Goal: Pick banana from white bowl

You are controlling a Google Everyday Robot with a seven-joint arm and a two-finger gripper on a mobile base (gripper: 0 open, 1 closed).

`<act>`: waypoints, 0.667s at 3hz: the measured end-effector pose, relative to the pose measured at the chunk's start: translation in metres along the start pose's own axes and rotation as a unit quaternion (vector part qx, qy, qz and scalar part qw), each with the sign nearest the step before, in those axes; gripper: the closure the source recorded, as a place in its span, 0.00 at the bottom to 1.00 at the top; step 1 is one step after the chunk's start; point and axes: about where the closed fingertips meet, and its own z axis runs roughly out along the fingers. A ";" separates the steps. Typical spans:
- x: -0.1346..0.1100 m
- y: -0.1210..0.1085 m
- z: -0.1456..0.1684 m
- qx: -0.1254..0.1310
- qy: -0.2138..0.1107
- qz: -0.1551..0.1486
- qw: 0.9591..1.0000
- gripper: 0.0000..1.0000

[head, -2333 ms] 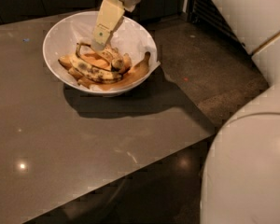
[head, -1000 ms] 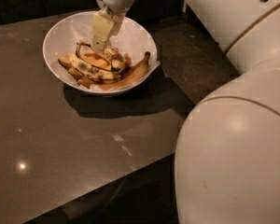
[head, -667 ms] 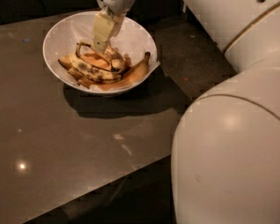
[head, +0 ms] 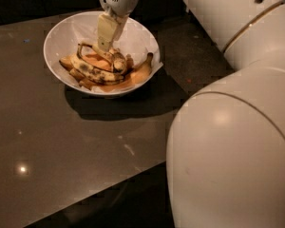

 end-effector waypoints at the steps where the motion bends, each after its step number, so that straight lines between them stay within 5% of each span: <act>1: 0.001 -0.004 0.008 -0.006 0.005 0.005 1.000 0.54; 2: 0.000 -0.007 0.016 -0.013 0.009 0.007 1.000 0.52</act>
Offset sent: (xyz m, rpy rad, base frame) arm -0.0050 -0.0121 -0.0214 -0.0673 0.1144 0.0105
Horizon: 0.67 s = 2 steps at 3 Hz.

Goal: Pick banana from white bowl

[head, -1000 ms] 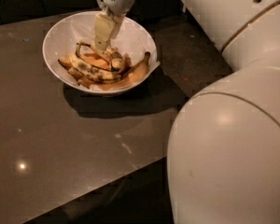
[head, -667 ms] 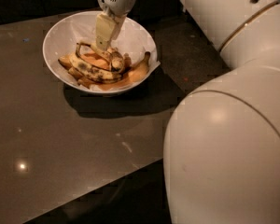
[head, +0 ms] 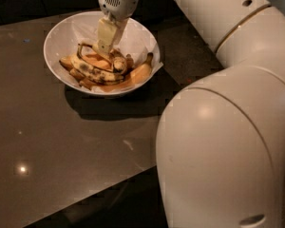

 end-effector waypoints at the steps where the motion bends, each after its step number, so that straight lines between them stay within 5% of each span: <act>1: -0.001 -0.001 0.007 -0.005 0.004 0.000 1.000 0.50; 2: -0.002 -0.003 0.014 -0.011 0.007 0.000 1.000 0.50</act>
Offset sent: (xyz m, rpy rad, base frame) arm -0.0121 -0.0103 -0.0179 -0.0660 0.1044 0.0245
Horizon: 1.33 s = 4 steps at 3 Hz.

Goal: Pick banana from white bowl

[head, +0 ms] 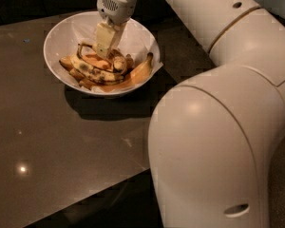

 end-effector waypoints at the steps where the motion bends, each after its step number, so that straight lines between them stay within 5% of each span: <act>1: -0.001 -0.001 0.008 -0.007 0.004 -0.002 1.000 0.49; 2: 0.000 -0.002 0.015 -0.013 0.005 -0.002 1.000 0.53; 4: 0.000 -0.002 0.015 -0.013 0.005 -0.002 1.000 0.95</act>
Offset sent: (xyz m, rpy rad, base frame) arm -0.0139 -0.0119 -0.0197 -0.0505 0.0994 0.0341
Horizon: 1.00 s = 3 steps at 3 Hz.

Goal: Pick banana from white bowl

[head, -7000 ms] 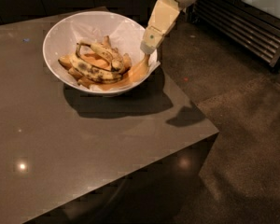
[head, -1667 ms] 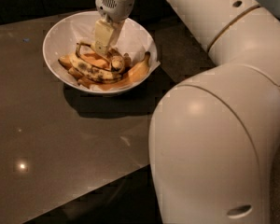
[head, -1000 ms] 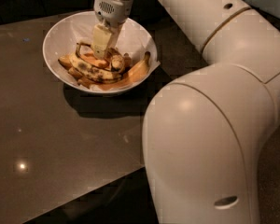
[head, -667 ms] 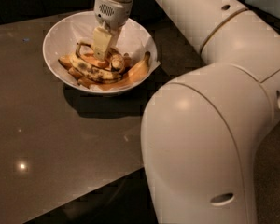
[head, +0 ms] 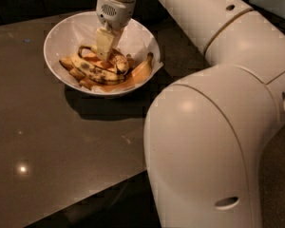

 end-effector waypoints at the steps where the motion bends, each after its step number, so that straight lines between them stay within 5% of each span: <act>1: 0.000 0.000 0.000 0.000 0.000 0.000 1.000 1.00; 3: 0.038 0.002 -0.026 0.035 -0.036 0.024 0.998 1.00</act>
Offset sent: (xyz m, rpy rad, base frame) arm -0.0278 -0.0525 0.0137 0.0578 -0.0636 -0.0943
